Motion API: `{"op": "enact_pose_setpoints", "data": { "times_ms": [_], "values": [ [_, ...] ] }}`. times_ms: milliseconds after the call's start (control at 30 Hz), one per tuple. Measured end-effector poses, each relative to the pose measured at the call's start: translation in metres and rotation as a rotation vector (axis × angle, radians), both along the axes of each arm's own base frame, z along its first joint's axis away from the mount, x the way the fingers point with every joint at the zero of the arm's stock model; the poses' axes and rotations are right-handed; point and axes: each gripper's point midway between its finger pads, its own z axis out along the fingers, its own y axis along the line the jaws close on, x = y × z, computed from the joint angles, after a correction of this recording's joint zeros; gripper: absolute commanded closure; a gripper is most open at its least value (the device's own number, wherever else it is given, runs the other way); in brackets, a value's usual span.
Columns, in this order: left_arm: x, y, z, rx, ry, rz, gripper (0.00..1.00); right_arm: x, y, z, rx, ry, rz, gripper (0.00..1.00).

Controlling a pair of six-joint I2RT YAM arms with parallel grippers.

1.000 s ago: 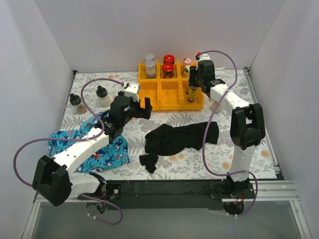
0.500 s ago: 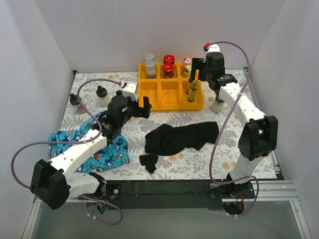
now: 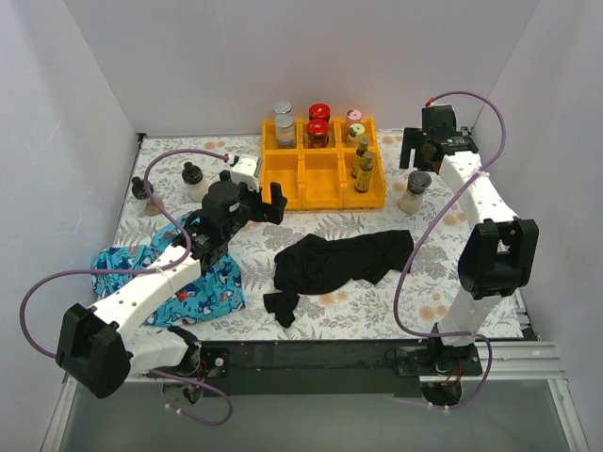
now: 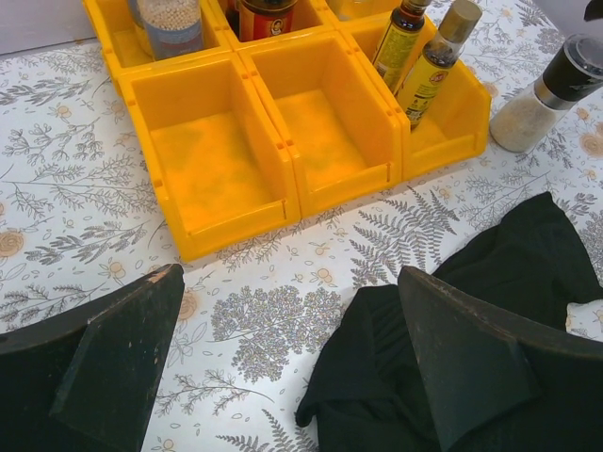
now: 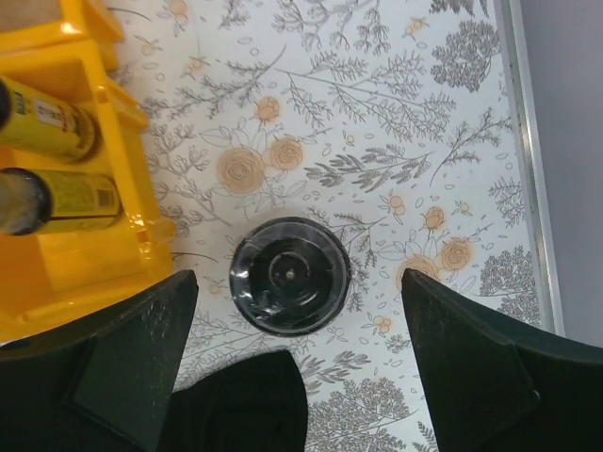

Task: Organize the condiment bottles
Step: Pick up the bottle from the center of the board.

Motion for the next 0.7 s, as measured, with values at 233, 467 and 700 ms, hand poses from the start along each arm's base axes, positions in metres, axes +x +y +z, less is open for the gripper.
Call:
{"op": "enact_pose_setpoints", "data": {
  "times_ms": [233,467,700],
  "values": [
    [-0.001,-0.002,0.0,-0.008,0.004,-0.007,0.02,0.001,-0.018,-0.047,0.008,0.132,-0.003,0.05],
    [-0.001,-0.001,0.001,-0.009,0.001,-0.008,0.02,-0.001,-0.012,-0.084,0.008,0.231,0.036,0.07],
    [-0.001,-0.001,0.001,-0.009,0.001,-0.008,0.02,-0.001,-0.012,-0.088,0.009,0.244,0.041,0.14]
  ]
}}
